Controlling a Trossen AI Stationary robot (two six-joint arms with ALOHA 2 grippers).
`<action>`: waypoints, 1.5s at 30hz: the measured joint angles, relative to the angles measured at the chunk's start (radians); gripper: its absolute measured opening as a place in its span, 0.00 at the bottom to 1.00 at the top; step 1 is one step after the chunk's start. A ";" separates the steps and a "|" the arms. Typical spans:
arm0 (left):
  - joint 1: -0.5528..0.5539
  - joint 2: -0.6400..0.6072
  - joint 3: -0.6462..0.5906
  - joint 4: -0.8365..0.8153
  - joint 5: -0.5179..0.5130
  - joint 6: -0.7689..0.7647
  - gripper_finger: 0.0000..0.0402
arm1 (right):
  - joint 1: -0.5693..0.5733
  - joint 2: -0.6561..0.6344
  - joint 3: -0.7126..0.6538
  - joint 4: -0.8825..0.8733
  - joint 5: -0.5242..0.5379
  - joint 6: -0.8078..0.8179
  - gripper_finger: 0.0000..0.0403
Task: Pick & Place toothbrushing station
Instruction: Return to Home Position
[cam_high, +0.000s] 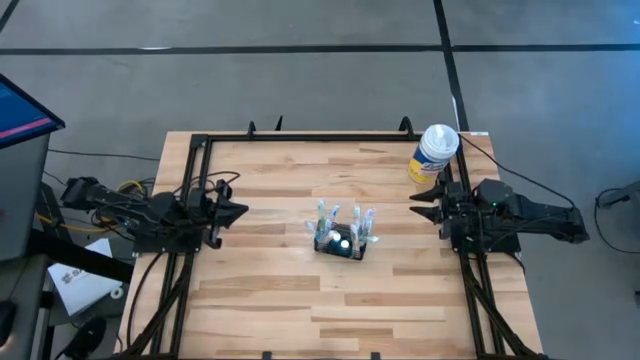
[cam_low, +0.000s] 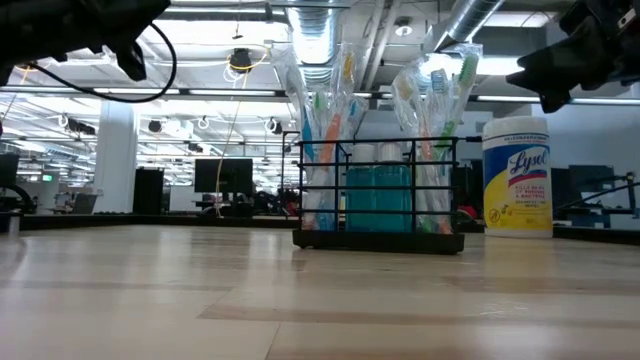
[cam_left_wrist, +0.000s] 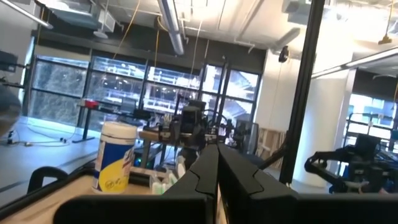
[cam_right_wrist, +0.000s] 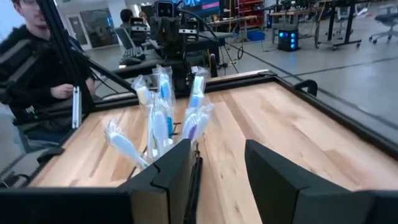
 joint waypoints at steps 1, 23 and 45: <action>0.000 -0.001 0.000 0.000 0.000 0.000 0.00 | 0.000 0.000 0.000 0.000 0.000 0.016 0.35; 0.002 -0.389 0.002 -0.462 -0.007 -0.036 0.00 | 0.000 0.000 0.000 0.000 0.000 0.104 0.35; 0.001 -0.379 0.009 -0.463 -0.006 -0.017 0.00 | -0.002 -0.006 -0.001 0.045 0.000 0.044 0.34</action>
